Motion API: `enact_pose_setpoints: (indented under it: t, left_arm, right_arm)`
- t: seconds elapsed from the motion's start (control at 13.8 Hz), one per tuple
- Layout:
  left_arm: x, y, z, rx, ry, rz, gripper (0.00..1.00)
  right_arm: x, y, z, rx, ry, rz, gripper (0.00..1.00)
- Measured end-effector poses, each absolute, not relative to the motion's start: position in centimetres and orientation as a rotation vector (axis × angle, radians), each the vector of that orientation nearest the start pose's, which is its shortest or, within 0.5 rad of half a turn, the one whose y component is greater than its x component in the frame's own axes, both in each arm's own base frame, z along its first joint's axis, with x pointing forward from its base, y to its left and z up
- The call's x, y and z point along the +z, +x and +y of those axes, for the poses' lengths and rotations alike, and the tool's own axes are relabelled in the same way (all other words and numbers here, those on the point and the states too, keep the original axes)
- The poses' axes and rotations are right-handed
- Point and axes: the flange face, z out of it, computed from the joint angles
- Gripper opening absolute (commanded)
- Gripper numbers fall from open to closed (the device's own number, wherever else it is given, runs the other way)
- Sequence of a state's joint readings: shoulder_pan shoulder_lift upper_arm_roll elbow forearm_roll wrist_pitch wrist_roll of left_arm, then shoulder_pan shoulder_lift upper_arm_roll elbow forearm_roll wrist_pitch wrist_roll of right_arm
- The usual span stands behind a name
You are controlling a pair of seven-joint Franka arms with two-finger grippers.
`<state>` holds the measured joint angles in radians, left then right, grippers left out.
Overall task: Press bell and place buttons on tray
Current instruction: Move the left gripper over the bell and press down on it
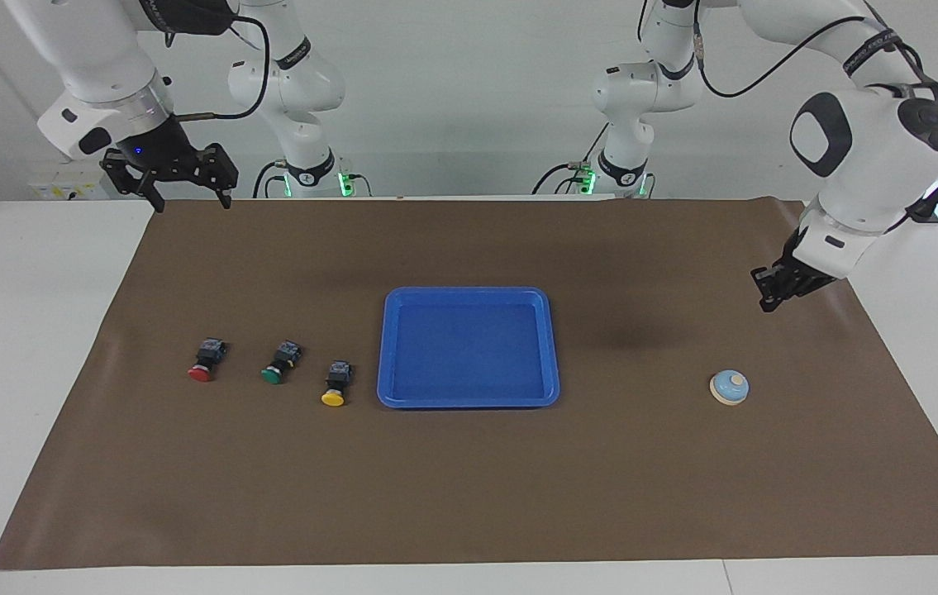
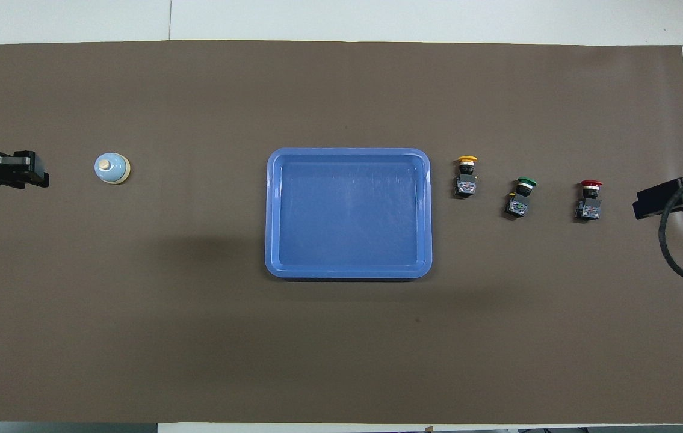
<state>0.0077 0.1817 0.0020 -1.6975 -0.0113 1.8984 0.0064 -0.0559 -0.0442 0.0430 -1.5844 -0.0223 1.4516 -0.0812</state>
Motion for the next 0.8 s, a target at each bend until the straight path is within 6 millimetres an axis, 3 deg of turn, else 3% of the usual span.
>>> enact_pose_setpoints:
  t: [0.36,0.8]
  left_arm:
    - [42.4,64.6,0.8,-0.044,-3.151,-0.018,0.00]
    - [38.2,64.2,2.0,-0.059,-3.150,-0.048,0.00]
  right_arm:
    - [63.2,52.8,-0.9,0.142,-3.157,-0.105,1.00]
    - [63.2,52.8,-0.9,0.142,-3.157,-0.105,1.00]
